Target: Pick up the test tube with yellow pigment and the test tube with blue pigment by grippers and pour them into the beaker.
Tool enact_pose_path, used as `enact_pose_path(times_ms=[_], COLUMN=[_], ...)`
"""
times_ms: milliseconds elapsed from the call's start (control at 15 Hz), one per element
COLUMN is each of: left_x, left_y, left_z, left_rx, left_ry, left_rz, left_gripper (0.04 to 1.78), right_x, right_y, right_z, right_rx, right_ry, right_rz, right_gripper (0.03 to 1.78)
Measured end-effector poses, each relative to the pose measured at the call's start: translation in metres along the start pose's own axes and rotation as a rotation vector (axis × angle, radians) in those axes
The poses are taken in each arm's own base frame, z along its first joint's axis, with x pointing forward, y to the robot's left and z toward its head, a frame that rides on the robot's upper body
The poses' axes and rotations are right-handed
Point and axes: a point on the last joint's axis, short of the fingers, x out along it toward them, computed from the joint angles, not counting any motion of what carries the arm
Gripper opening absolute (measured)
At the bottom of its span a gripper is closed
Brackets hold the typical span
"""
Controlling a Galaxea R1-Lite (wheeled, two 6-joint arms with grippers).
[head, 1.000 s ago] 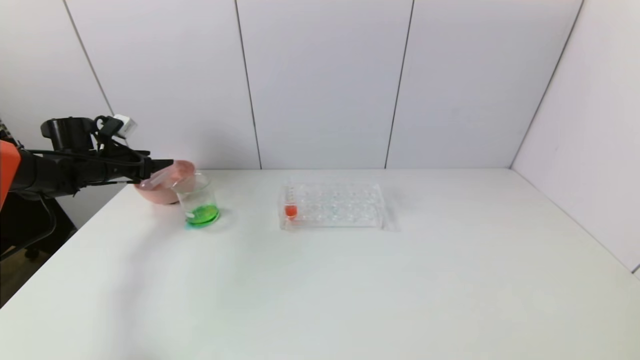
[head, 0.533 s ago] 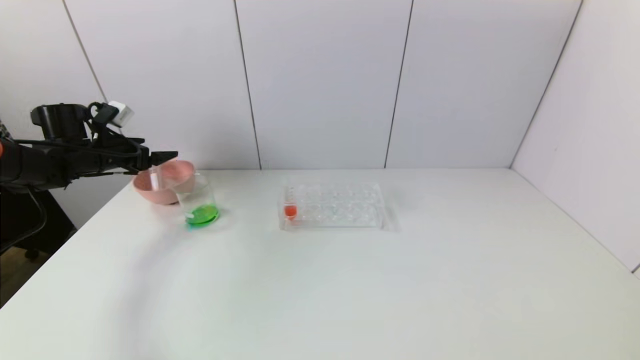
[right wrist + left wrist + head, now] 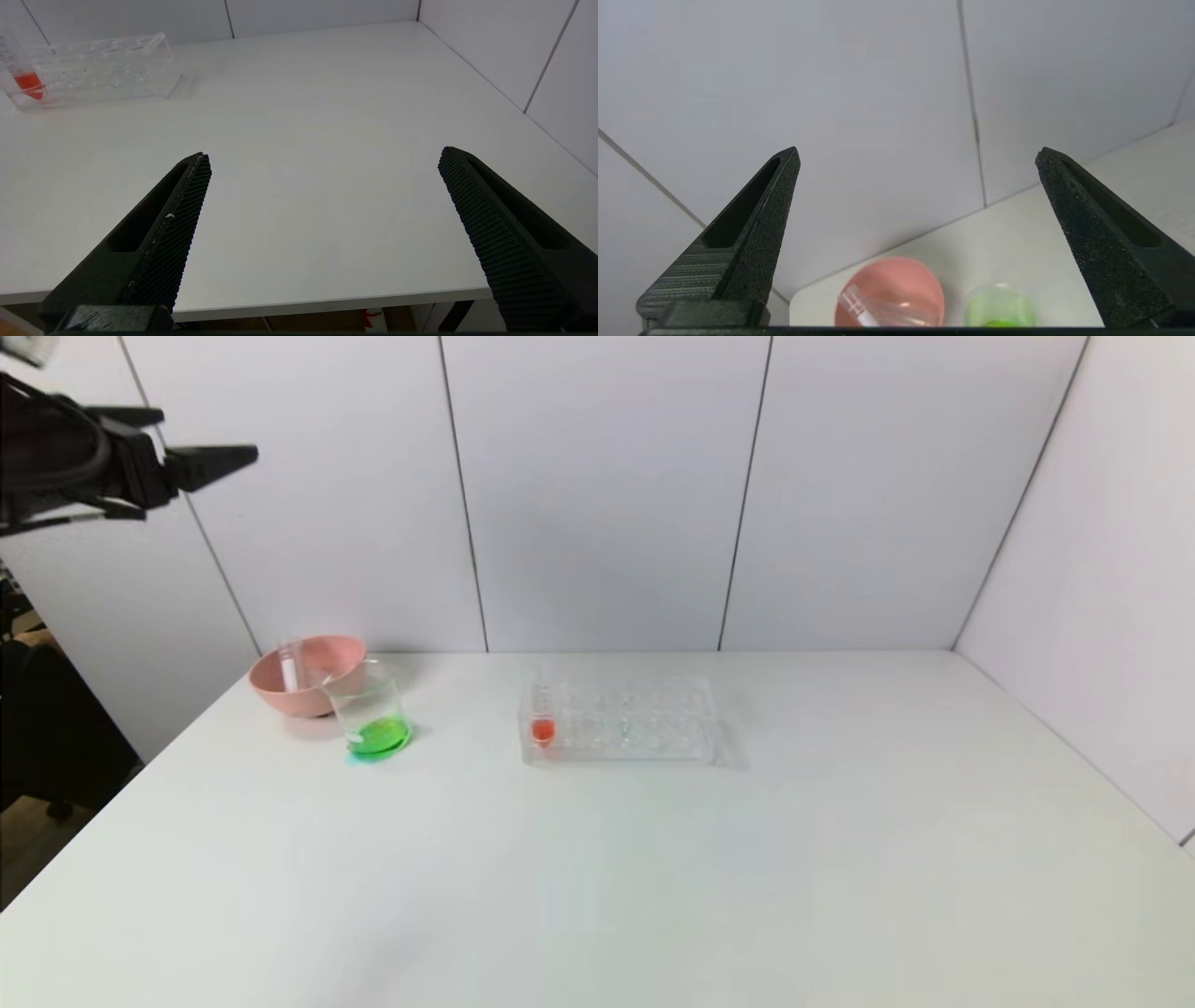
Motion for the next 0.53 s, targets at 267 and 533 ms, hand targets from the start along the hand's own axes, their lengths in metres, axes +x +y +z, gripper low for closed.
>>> enact_pose_path(times_ms=[267, 533], left_x=[-0.084, -0.191], left_y=[-0.058, -0.107], left_z=[0.095, 0.143], left_rx=[-0.064, -0.235], left_ry=[-0.190, -0.277], left_rz=[-0.059, -0.077], left_gripper=[1.76, 1.76], right_x=[0.000, 0.000], right_y=[0.000, 0.000], right_z=[0.000, 0.000], right_rx=[0.000, -0.001], right_ry=[0.000, 0.000], right_rz=[0.000, 0.000], right_gripper=[1.77, 1.77])
